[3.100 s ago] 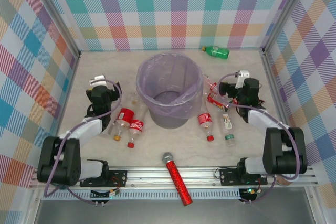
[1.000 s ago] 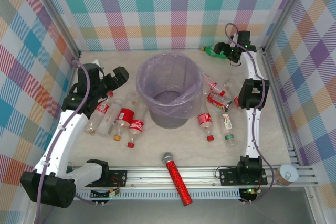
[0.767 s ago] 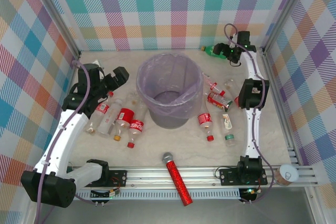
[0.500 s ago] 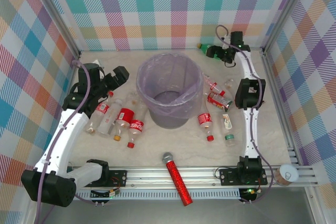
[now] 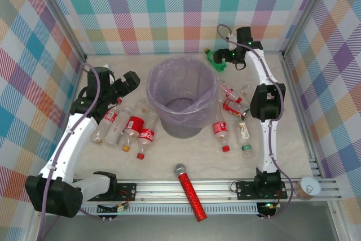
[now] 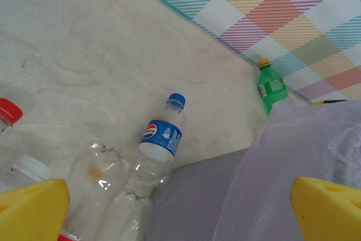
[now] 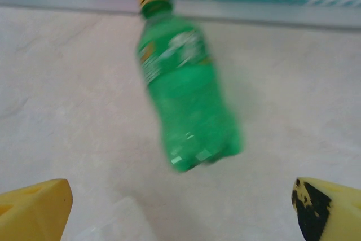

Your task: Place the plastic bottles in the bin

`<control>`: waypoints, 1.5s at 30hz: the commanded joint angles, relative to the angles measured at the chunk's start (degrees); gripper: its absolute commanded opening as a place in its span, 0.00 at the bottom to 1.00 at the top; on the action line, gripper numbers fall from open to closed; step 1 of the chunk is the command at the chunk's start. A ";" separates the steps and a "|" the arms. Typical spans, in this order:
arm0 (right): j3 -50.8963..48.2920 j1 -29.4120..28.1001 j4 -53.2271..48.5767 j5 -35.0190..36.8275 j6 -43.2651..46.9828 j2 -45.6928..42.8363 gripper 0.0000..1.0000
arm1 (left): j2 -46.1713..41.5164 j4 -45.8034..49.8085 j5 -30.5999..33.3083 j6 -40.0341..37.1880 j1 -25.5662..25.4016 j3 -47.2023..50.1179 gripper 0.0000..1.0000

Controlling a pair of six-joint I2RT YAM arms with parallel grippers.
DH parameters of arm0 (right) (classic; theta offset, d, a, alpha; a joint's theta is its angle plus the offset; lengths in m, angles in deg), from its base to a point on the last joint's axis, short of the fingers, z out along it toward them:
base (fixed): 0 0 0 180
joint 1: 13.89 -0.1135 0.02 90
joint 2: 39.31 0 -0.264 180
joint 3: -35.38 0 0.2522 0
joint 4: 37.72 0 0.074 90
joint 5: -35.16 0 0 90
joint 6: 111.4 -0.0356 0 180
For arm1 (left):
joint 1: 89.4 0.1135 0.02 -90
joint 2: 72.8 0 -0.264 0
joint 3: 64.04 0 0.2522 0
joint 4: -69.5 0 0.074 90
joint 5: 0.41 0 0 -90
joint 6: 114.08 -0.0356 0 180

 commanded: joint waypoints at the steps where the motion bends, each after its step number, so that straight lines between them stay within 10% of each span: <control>1: 6.81 0.48 -2.14 3.54 2.76 6.55 1.00 | 0.14 -1.51 0.47 -0.51 -0.57 -0.46 1.00; 31: -0.96 -6.65 12.58 -18.35 -14.37 4.06 0.99 | 3.78 -7.62 -1.49 1.80 -0.57 0.67 1.00; 45: -9.33 -4.36 7.32 -25.10 -21.32 -6.93 0.97 | 35.90 -8.45 -0.08 -13.01 0.59 -22.82 1.00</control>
